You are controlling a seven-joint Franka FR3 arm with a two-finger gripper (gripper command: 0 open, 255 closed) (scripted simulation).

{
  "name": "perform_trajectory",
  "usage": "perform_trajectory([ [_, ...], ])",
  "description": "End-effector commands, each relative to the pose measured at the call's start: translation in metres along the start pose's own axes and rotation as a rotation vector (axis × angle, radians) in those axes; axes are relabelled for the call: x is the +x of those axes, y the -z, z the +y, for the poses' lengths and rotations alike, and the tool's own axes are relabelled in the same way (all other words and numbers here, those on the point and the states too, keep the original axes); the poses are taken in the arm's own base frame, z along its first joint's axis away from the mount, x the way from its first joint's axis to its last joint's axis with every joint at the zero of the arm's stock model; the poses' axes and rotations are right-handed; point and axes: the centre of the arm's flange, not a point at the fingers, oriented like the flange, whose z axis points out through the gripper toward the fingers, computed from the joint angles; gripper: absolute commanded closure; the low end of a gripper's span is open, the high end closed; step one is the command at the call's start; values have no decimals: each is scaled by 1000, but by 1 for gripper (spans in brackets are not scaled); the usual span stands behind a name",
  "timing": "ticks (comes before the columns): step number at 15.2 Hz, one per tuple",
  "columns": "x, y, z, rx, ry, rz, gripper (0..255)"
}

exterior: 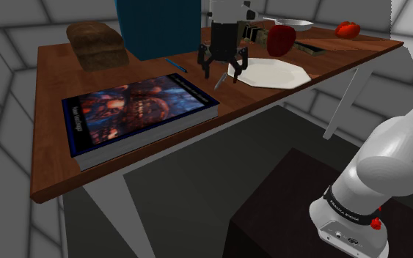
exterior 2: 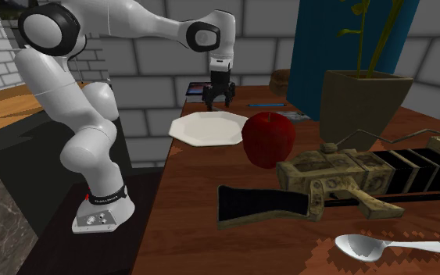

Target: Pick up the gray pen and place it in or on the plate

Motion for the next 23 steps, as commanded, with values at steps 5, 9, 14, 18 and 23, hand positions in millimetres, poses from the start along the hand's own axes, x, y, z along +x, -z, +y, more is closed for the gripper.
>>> perform_trajectory([
  [5,0,-2,0,0,0,0,0],
  [9,0,-2,0,0,0,0,255],
  [14,-1,1,-1,0,0,0,255],
  [18,0,8,0,0,0,0,255],
  [23,-2,35,0,0,0,0,255],
])
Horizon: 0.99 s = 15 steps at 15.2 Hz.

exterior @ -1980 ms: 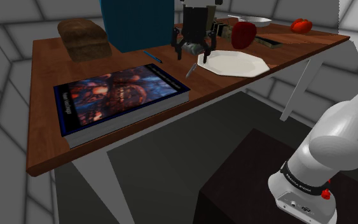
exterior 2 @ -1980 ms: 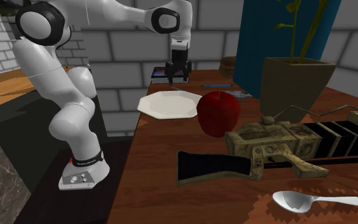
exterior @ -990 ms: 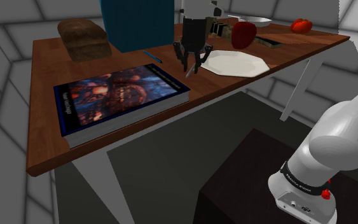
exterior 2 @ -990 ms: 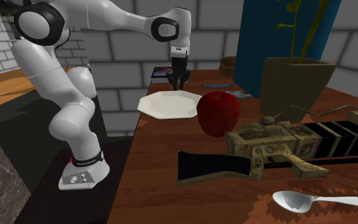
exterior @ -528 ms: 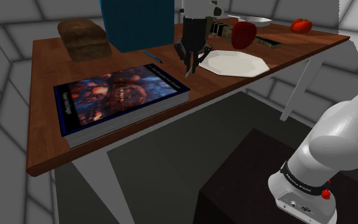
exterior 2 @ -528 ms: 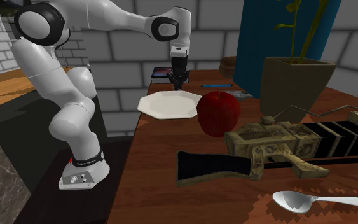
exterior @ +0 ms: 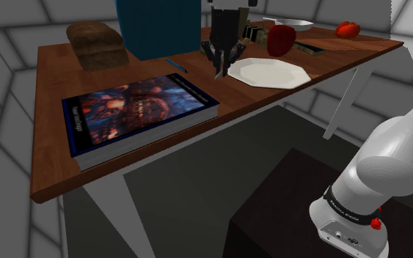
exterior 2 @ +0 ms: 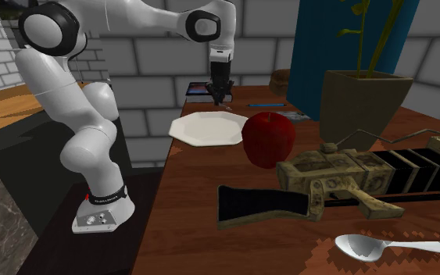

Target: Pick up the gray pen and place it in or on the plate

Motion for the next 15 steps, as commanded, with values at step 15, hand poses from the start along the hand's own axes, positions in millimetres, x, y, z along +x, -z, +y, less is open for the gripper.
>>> perform_trajectory([
  [15,39,59,50,0,0,0,255],
])
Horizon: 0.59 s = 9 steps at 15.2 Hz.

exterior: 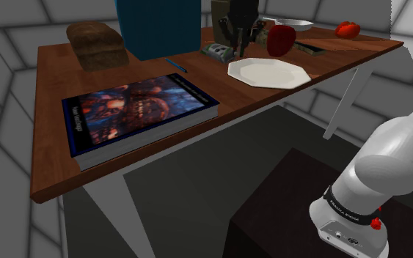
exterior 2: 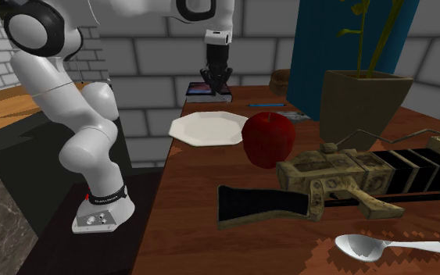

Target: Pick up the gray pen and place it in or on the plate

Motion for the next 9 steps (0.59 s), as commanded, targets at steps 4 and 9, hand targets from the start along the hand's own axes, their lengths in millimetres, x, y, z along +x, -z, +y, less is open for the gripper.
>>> perform_trajectory([
  [4,45,6,48,0,1,-1,255],
  [9,87,6,93,0,1,-1,255],
])
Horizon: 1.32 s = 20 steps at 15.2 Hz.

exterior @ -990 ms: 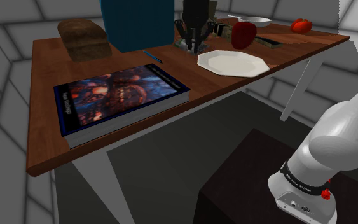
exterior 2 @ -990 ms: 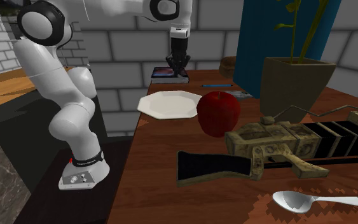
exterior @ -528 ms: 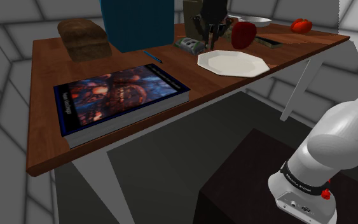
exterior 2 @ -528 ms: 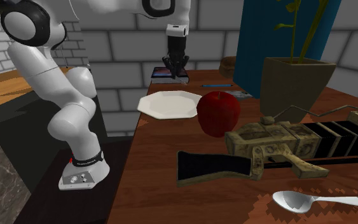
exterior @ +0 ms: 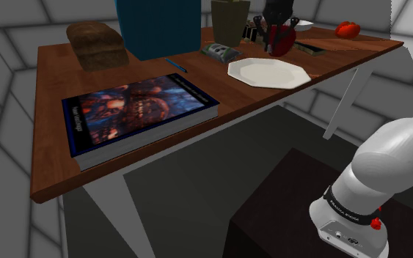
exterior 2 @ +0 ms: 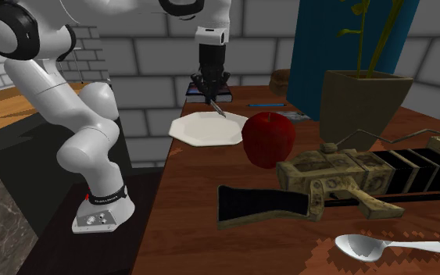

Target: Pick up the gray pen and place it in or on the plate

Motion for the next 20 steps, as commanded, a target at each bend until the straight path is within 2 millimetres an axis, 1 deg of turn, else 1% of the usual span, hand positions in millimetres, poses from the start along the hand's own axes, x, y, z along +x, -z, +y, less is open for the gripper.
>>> perform_trajectory([
  [1,5,-7,7,0,2,0,255],
  [14,10,-74,6,0,2,0,255],
  [20,10,-74,6,0,2,0,255],
])
